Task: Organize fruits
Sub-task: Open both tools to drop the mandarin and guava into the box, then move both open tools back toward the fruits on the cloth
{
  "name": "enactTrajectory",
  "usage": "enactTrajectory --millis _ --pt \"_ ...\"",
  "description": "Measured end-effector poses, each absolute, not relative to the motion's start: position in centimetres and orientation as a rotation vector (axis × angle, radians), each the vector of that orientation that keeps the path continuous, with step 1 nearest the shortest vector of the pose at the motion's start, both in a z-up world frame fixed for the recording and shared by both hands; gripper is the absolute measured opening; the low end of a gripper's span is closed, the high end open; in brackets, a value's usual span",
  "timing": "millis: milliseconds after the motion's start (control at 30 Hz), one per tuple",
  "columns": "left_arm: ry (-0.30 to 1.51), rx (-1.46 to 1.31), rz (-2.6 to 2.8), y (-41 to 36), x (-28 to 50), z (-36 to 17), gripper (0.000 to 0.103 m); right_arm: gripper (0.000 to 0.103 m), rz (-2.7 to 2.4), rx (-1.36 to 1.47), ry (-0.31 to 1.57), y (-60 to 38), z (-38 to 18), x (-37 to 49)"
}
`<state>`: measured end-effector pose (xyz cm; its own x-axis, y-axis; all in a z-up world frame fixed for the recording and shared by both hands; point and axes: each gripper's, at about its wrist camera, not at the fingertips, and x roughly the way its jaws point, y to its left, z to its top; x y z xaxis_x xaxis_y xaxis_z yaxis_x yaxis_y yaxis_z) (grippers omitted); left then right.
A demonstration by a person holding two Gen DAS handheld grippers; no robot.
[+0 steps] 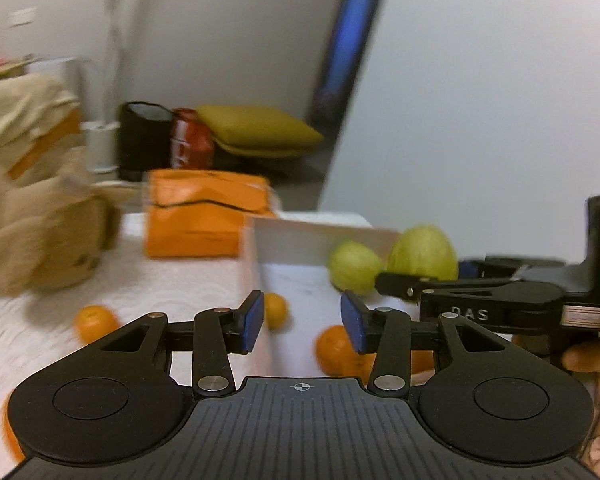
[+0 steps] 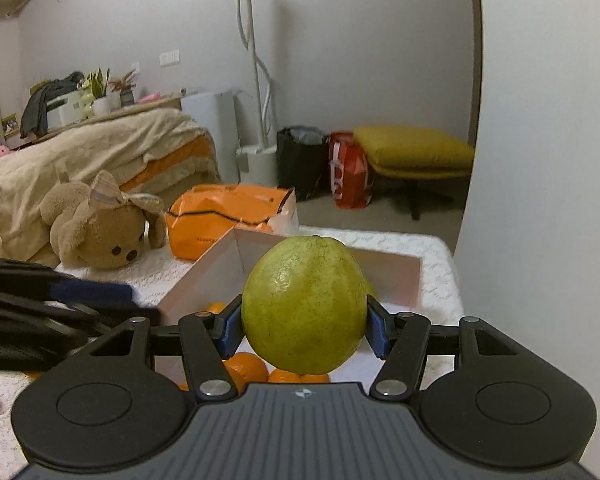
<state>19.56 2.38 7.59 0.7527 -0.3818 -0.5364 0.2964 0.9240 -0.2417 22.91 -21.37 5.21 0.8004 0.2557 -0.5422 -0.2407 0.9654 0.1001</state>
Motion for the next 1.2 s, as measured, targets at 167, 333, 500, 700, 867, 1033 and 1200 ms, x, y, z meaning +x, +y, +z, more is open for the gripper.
enactTrajectory --millis 167,333,500,700,867,1033,1200 --pt "0.586 -0.233 -0.271 6.7 17.5 7.3 0.046 0.059 0.291 0.04 0.73 -19.4 4.2 26.8" --pt "0.563 -0.246 -0.117 11.1 15.6 6.9 0.047 0.06 0.279 0.081 0.903 -17.8 2.3 30.0" --pt "0.574 -0.31 -0.009 15.2 14.7 6.0 0.046 0.06 0.223 0.052 0.871 -17.2 2.5 30.0" --pt "0.575 -0.334 0.017 17.2 14.0 5.3 0.046 0.067 0.187 -0.04 0.68 -15.9 6.1 27.5" --pt "0.588 -0.326 0.014 18.3 12.4 4.5 0.047 0.07 0.322 -0.039 0.648 -12.8 7.6 25.9" --pt "0.602 -0.324 0.037 20.4 11.2 3.6 0.047 0.07 0.519 -0.013 0.762 -8.4 7.3 25.5" --pt "0.637 -0.33 0.014 22.0 10.1 2.4 0.047 0.07 0.568 -0.108 0.764 -3.0 7.0 24.8"
